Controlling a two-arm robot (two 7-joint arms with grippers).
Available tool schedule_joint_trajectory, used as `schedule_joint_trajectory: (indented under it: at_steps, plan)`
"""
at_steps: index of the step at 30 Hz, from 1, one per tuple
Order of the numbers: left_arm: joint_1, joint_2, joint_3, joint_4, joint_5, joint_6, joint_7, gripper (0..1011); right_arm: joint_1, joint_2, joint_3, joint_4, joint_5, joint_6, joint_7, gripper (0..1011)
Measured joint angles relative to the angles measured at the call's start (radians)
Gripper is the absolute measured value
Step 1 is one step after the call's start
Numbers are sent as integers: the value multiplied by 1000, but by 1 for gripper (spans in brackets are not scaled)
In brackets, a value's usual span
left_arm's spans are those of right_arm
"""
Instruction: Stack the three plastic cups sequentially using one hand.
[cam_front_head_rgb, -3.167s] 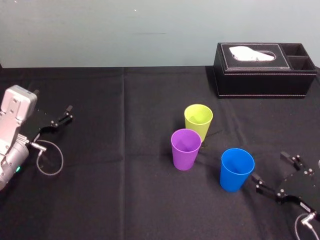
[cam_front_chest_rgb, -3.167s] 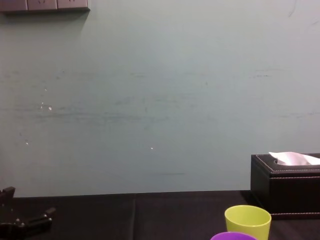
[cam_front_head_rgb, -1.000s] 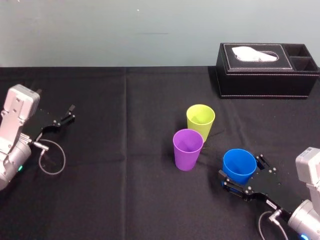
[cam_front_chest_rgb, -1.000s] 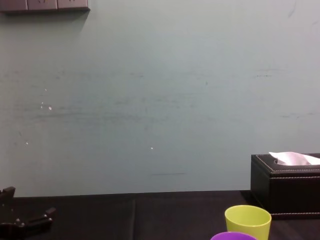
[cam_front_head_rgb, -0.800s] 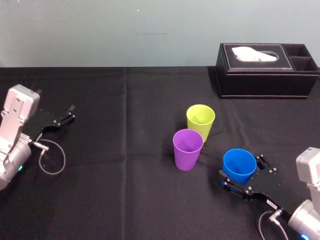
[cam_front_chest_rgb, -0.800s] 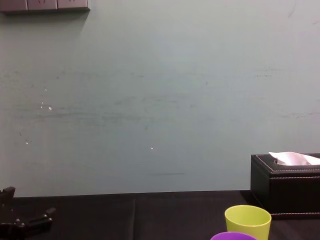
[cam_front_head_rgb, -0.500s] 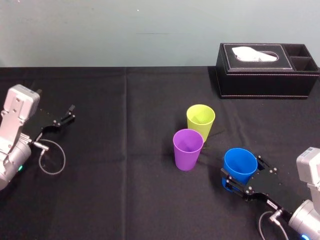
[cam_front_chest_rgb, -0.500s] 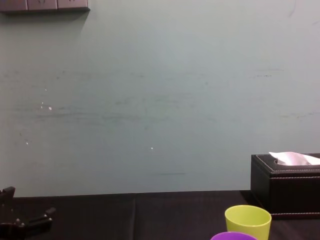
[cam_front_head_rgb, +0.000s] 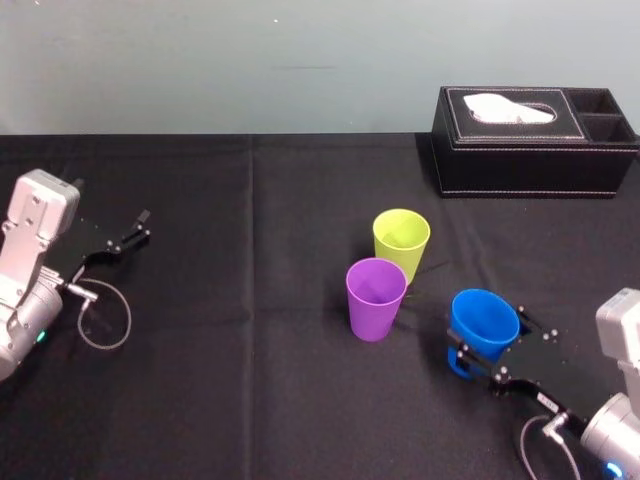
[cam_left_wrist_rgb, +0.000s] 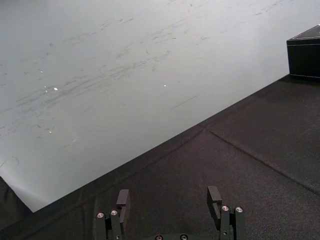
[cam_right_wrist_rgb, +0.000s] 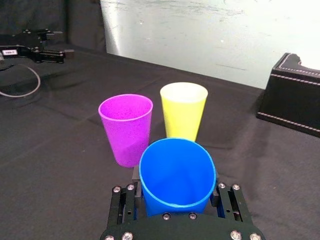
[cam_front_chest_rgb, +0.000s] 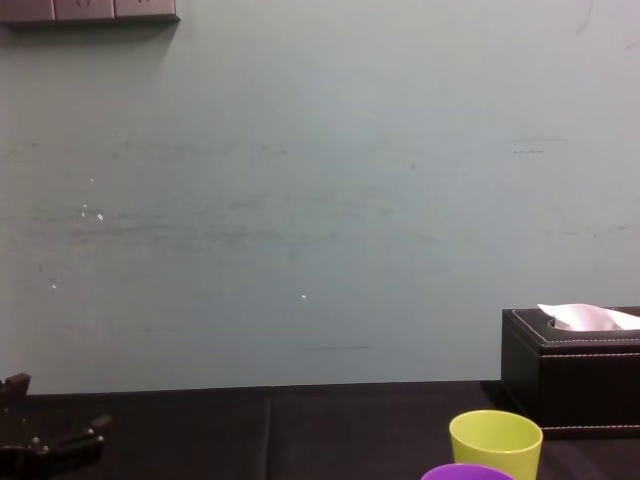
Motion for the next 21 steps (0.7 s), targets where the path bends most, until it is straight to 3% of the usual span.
schedule_joint_trajectory:
  at_steps: [6, 11, 14, 21]
  plan:
    - [0, 0, 0, 0, 0, 0, 0, 1012, 28, 4, 30, -26, -4, 49, 6, 726]
    - [0, 0, 0, 0, 0, 0, 0, 1011, 89, 10, 45, -44, 18, 122, 39, 726]
    - [0, 0, 0, 0, 0, 0, 0, 1012, 142, 16, 42, -46, 38, 180, 59, 726]
    - [0, 0, 0, 0, 0, 0, 0, 1011, 251, 26, 11, -29, 59, 260, 87, 726]
